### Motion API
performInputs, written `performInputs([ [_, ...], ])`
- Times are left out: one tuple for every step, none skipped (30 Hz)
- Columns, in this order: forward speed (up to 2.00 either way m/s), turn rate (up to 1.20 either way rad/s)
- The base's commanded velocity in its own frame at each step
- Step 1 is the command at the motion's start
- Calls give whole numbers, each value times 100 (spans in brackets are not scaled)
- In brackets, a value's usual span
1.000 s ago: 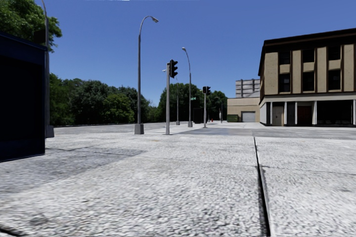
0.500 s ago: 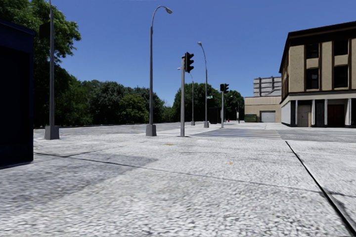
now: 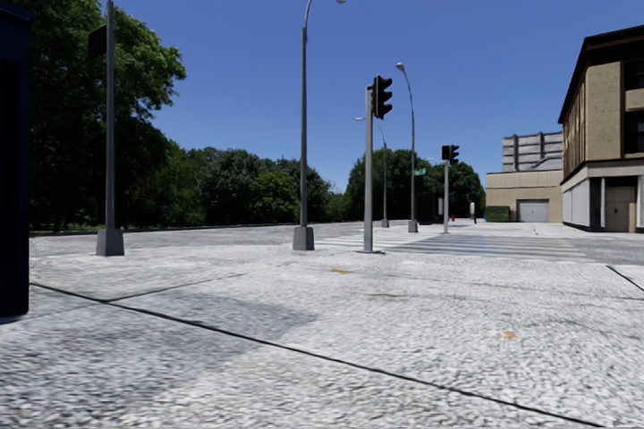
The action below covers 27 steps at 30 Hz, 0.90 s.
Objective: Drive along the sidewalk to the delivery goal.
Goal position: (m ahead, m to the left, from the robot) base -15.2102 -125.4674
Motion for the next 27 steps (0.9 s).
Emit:
performInputs([
  [200, 120],
  [200, 120],
  [200, 120],
  [200, 120],
  [200, 72],
  [200, 72],
  [200, 48],
  [200, 25],
  [200, 10],
  [200, 4],
  [200, 4],
  [200, 2],
  [200, 2],
  [200, 1],
  [200, 1],
  [200, 1],
  [200, 1],
  [200, 1],
  [200, 1],
  [200, 1],
  [200, 0],
  [200, 0],
  [200, 0],
  [200, 0],
  [200, 0],
  [200, -54],
  [200, -102],
])
